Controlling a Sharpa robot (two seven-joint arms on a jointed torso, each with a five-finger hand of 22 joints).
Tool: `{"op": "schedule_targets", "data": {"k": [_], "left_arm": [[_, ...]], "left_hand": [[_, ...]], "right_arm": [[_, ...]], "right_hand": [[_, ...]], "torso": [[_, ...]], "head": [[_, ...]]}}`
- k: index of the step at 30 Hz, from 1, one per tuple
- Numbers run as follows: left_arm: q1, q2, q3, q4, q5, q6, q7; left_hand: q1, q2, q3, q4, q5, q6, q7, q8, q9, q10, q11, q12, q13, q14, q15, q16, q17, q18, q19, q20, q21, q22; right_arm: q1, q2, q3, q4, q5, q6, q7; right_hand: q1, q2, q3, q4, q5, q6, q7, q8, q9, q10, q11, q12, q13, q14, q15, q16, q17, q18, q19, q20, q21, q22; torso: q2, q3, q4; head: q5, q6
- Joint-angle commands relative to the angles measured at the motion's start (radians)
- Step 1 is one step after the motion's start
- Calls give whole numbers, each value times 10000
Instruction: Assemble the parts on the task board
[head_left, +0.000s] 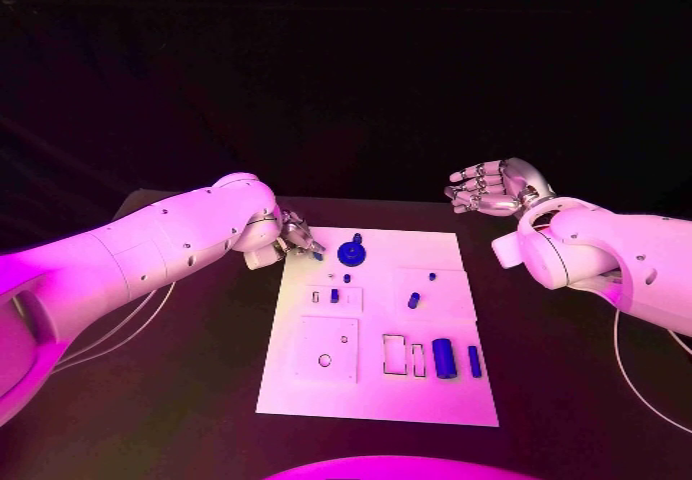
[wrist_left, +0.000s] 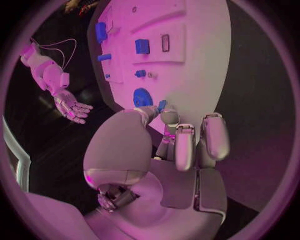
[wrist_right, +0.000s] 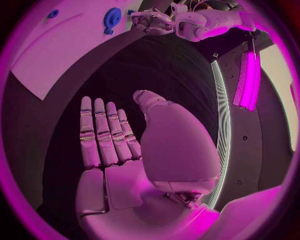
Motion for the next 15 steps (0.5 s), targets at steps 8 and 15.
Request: {"op": "schedule_targets", "data": {"k": [8, 15], "left_arm": [[13, -843, -5, 1322, 730, -160, 70], [15, -1524, -20, 2563, 513, -4, 74]], "left_hand": [[-253, -294, 2131, -1692, 42, 66, 0, 110, 254, 228, -35, 57, 120, 817, -40, 74, 1781, -21, 103, -30, 98, 146], [-399, -419, 2480, -1922, 85, 166, -19, 103, 289, 340, -58, 76, 166, 831, -57, 95, 1827, -43, 176, -44, 151, 249]], "right_arm": [[-11, -38, -4, -22, -69, 197, 51], [-29, -78, -13, -76, -138, 269, 75]], "right_hand": [[-42, 46, 0, -50, 55, 64, 643, -41, -16, 36, 30, -33, -11, 15, 13, -36, -12, 127, -52, 12, -13, -13], [-41, 45, 5, -57, 69, 63, 644, -44, -21, 38, 31, -45, -11, 17, 14, -45, -23, 127, -52, 13, -12, -27]], "torso": [[-27, 15, 29], [-50, 16, 71]], "head": [[45, -11], [50, -36]]}}
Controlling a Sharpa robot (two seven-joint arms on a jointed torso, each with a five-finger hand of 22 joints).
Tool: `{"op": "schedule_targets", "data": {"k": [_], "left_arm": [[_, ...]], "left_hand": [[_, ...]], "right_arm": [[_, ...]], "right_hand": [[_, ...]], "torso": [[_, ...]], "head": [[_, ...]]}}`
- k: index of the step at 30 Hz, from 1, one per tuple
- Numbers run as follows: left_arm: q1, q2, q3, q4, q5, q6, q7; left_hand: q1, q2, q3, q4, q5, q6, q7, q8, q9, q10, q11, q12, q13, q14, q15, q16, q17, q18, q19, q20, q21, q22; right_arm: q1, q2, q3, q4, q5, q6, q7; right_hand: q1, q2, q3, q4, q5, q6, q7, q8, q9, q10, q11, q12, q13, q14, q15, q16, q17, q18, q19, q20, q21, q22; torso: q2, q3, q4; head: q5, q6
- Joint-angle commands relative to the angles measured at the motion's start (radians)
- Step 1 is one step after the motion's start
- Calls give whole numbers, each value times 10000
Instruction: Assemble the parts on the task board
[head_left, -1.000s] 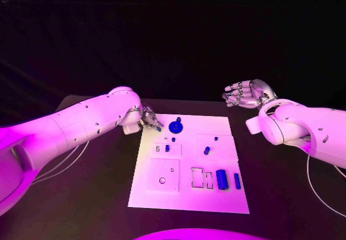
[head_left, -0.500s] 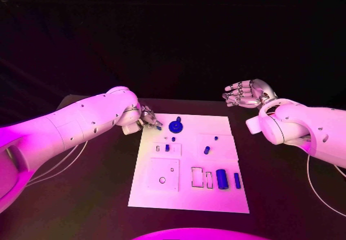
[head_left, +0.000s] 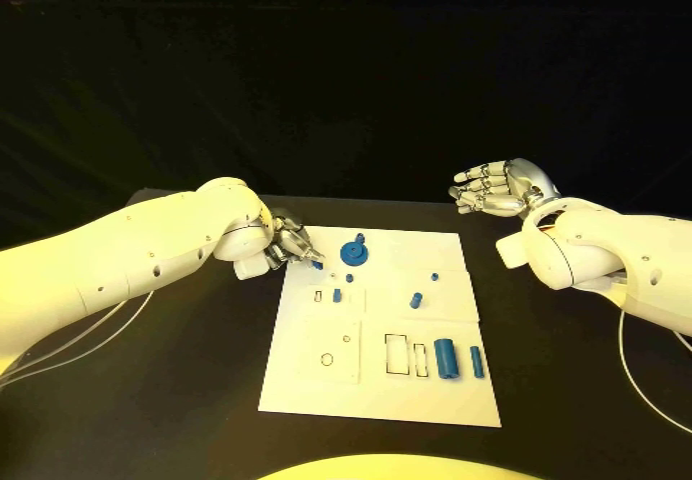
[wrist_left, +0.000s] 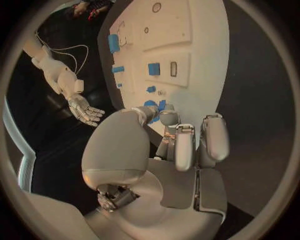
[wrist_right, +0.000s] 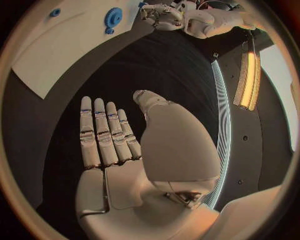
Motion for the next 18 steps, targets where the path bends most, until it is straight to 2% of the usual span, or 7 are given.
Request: {"op": "schedule_targets", "data": {"k": [1, 9, 13, 18], "left_arm": [[7, -180, -4, 458, -39, 108, 83], [3, -429, -56, 1037, -552, 103, 86], [1, -493, -110, 1225, -889, 80, 89], [-1, -517, -203, 1368, -1352, 83, 87]], "left_hand": [[-56, -78, 1780, -1675, 58, 106, -36, 27, 72, 92, 9, 33, 21, 831, -61, 57, 1829, -45, 75, -11, 73, 38], [-216, -213, 2109, -1867, 111, 208, -53, 20, 102, 198, -12, 54, 68, 852, -79, 90, 1894, -72, 164, -28, 138, 167], [-261, -246, 2196, -1914, 123, 237, -58, 17, 110, 240, -18, 78, 107, 860, -84, 103, 1920, -82, 197, -33, 163, 216], [-324, -293, 2296, -1971, 147, 282, -68, 15, 118, 307, -27, 123, 179, 872, -92, 124, 1961, -98, 247, -40, 199, 288]], "right_arm": [[-15, -12, -3, -40, -173, 243, 94], [-41, 11, -12, -163, -327, 354, 256], [-51, 37, -15, -239, -331, 386, 344], [-58, 52, -17, -270, -331, 391, 393]], "right_hand": [[-41, 44, 5, -57, 70, 63, 644, -45, -10, 39, 31, -45, -11, 17, 14, -45, -11, 127, -52, 13, -11, -12], [-7, 58, 57, -106, 94, 117, 625, -27, -23, 108, 14, -77, -7, 119, -12, -37, -37, 138, 17, -2, 23, -54], [16, 69, 126, -153, 93, 188, 596, -5, -36, 200, -14, -112, -6, 228, -44, -27, -66, 142, 97, -28, 51, -98], [14, 69, 132, -156, 93, 197, 593, -3, -38, 212, -18, -117, -6, 240, -47, -26, -69, 142, 107, -32, 54, -103]], "torso": [[-11, -5, 16], [11, -13, 2], [13, -20, 14], [21, -11, 11]], "head": [[6, -10], [41, -11], [39, -40], [51, -78]]}}
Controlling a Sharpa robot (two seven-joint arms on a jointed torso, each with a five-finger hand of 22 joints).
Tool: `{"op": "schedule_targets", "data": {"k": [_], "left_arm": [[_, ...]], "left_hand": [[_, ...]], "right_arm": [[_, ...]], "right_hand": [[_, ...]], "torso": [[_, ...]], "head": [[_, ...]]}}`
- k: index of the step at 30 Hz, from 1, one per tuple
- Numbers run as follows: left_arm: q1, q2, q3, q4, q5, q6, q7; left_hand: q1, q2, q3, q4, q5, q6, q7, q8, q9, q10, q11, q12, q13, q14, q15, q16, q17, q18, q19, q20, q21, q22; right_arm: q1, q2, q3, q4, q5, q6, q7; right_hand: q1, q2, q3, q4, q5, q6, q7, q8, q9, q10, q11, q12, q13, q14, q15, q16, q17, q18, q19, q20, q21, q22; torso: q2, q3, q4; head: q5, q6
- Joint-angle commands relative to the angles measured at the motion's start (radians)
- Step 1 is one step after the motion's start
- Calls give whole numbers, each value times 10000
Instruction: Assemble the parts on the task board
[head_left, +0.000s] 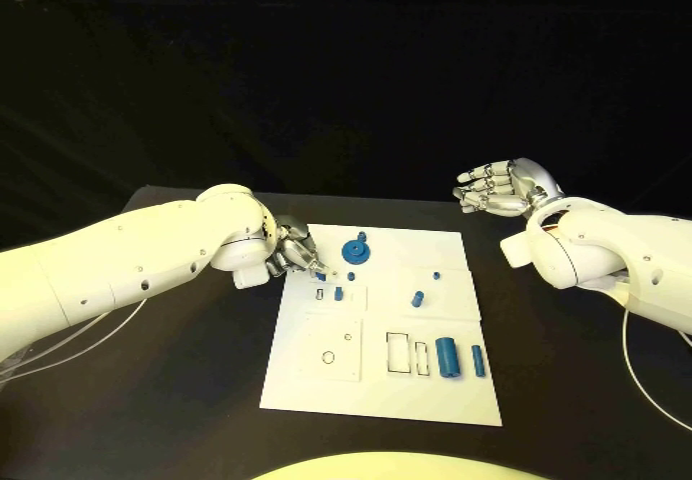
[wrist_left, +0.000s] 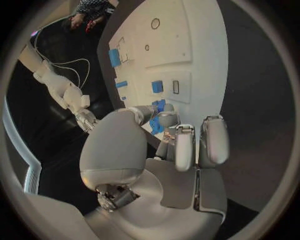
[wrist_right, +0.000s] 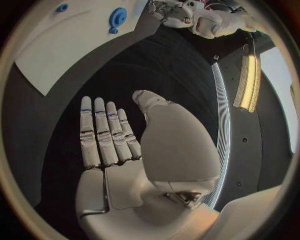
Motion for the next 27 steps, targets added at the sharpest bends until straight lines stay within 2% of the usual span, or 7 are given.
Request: {"op": "schedule_targets", "data": {"k": [1, 5, 10, 19, 27], "left_arm": [[4, 1, -39, 96, -723, 62, 85], [-3, 19, -151, 180, -1082, 44, 81], [-53, 50, -215, 218, -1258, 11, 75], [-208, 33, -252, 305, -1342, -84, 68], [-264, 29, -258, 381, -1358, 4, 56]], "left_hand": [[-23, 6, 1762, -1685, 70, 102, -31, 20, 5, 59, 7, 39, 22, 872, -92, 43, 1962, -98, 68, -6, 38, 13], [-37, 2, 1784, -1692, 75, 111, -32, 20, 7, 51, 6, 18, -12, 871, -94, 42, 1959, -99, 71, -8, 41, 18], [-89, -45, 1889, -1747, 94, 144, -42, 21, 17, 92, -5, 38, 25, 880, -102, 58, 1990, -107, 99, -15, 62, 59], [-138, -84, 1966, -1785, 112, 174, -48, 23, 27, 121, -12, 46, 38, 883, -108, 63, 1999, -115, 122, -21, 81, 93], [-150, -90, 1979, -1789, 116, 182, -50, 24, 29, 139, -13, 66, 71, 887, -108, 68, 2010, -117, 130, -22, 86, 104]], "right_arm": [[-7, 16, 0, -12, -156, 203, 271], [-11, 24, -1, -13, -156, 198, 289], [-14, 29, -1, -8, -157, 202, 297], [-18, 24, -2, -3, -394, 359, 239], [-19, 25, -2, -5, -438, 438, 188]], "right_hand": [[14, 70, 7, -31, 54, 72, 537, -3, -16, 58, 8, -63, -6, 59, -9, -26, -12, 143, 69, 5, 54, -17], [11, 68, 10, -32, 52, 74, 536, -3, -18, 62, 7, -67, -7, 63, -10, -27, -15, 142, 74, 4, 55, -20], [11, 68, 10, -32, 52, 74, 536, -3, -18, 62, 7, -67, -7, 63, -10, -27, -15, 142, 74, 4, 55, -20], [-1, 60, 13, -33, 48, 73, 538, -7, -23, 64, 7, -82, -10, 67, -10, -34, -23, 140, 79, 2, 54, -30], [-24, 51, 10, -26, 38, 70, 541, -13, -30, 63, 10, -100, -12, 65, -7, -44, -33, 136, 80, 1, 50, -42]], "torso": [[10, 10, -5], [15, 16, -10], [19, 10, -11], [10, 30, -18], [4, 32, -10]], "head": [[5, -34], [15, -50], [-1, -91], [39, -112], [71, -135]]}}
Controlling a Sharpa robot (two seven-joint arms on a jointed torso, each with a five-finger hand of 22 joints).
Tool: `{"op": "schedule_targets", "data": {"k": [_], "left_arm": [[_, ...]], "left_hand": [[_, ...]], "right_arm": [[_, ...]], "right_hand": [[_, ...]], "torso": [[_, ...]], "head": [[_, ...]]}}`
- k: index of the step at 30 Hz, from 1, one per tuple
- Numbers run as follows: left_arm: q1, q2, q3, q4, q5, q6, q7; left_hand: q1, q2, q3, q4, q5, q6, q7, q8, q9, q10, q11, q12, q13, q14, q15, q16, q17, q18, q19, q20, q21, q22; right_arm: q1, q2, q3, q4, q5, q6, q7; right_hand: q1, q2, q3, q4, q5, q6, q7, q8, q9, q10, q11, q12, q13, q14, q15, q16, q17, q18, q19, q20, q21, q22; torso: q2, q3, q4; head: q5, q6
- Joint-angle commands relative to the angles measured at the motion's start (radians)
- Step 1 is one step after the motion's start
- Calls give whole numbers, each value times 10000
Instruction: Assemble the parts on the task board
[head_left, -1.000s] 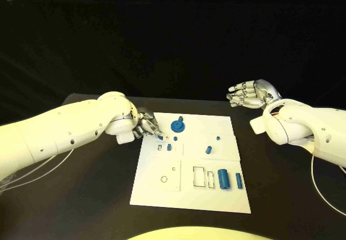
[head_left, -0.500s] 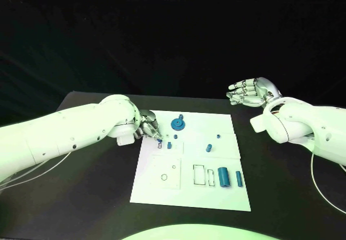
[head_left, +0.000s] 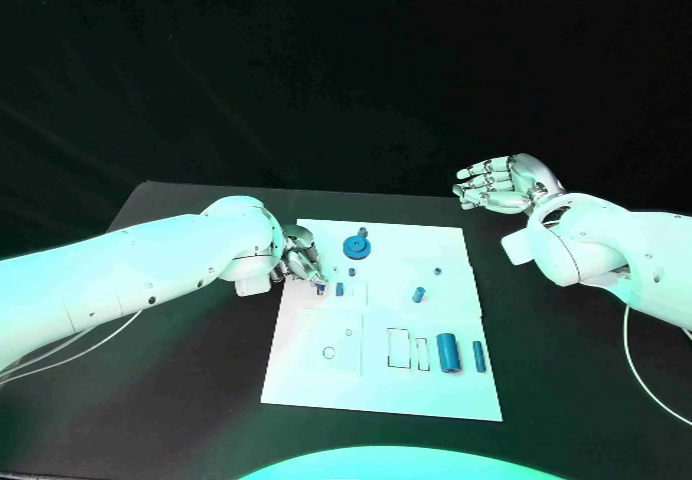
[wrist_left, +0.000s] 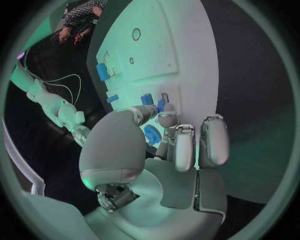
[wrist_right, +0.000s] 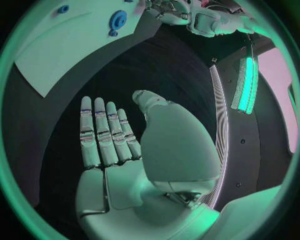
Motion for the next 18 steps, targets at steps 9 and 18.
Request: {"op": "schedule_targets", "data": {"k": [9, 18], "left_arm": [[-33, -36, -3, 128, -136, 156, 41], [-39, -56, -4, 140, -143, 250, 16]], "left_hand": [[-41, 22, 1920, -1858, 71, 54, -21, 65, 16, 63, -11, 54, 21, 853, -75, 75, 2018, -118, 97, 14, 48, 23], [-52, 10, 1935, -1869, 70, 61, -24, 66, 18, 78, -13, 68, 45, 861, -75, 88, 2046, -123, 109, 13, 57, 41]], "right_arm": [[-5, 22, 2, -14, -219, 347, -9], [-6, 28, 2, 10, -165, 343, -12]], "right_hand": [[-64, 42, 4, -14, 14, 67, 546, -22, -23, 63, 14, -89, -14, 63, -2, -61, -31, 133, 79, 1, 43, -41], [-109, 39, -5, 6, -17, 64, 550, -31, -34, 66, 20, -114, -14, 60, 2, -78, -48, 130, 77, 4, 36, -63]], "torso": [[-3, -4, -6], [1, -15, -7]], "head": [[11, 13], [19, -9]]}}
